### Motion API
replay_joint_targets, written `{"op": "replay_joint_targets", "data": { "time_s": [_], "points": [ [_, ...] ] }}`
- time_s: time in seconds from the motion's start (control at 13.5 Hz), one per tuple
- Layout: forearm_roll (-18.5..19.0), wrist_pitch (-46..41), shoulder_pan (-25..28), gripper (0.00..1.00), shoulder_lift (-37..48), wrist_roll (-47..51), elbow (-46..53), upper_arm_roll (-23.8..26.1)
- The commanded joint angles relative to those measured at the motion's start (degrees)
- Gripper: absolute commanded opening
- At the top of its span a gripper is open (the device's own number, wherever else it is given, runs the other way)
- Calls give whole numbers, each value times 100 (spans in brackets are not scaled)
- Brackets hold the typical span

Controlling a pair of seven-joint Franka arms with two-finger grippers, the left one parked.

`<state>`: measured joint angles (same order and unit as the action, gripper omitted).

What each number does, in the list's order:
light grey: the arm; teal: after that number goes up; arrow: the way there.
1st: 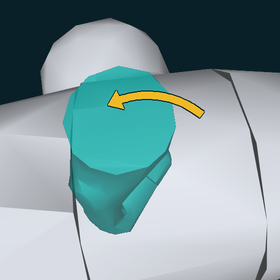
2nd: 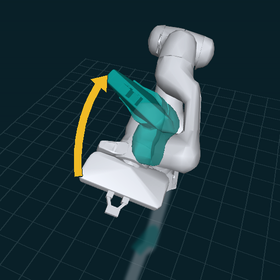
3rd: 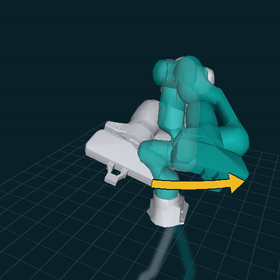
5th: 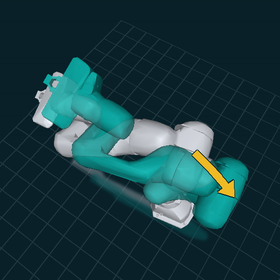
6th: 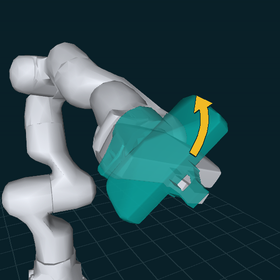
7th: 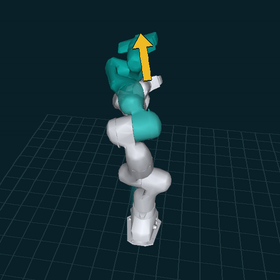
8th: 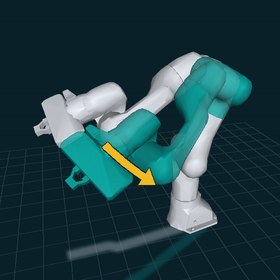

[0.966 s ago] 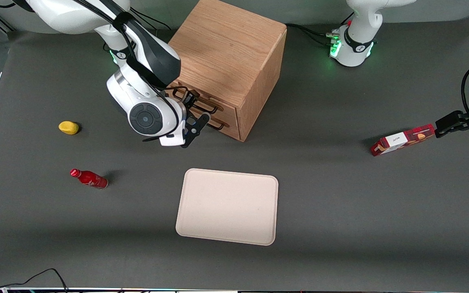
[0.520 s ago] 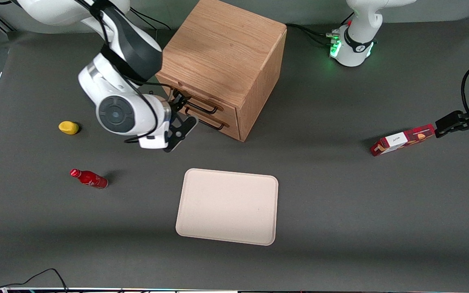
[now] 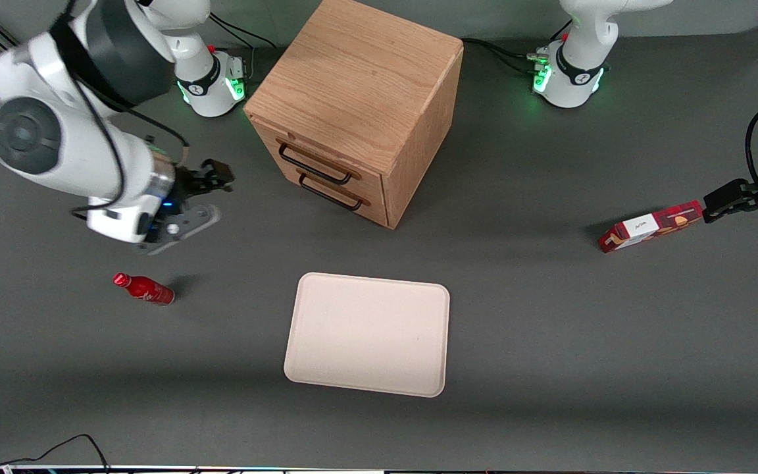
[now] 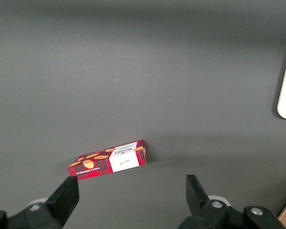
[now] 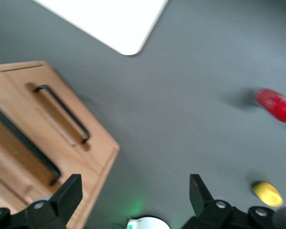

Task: Close top drawer

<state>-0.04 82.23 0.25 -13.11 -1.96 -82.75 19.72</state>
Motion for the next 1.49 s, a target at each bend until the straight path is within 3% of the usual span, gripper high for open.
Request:
{"op": "replay_joint_targets", "data": {
  "time_s": [0.0, 0.59, 1.41],
  "points": [
    [154, 651, 54, 100, 886, 423, -1073, -599],
    [75, 1901, 151, 100, 2100, 670, -2217, -2489],
    [127, 1639, 230, 100, 2462, 670, -2457, -2640]
  ]
}}
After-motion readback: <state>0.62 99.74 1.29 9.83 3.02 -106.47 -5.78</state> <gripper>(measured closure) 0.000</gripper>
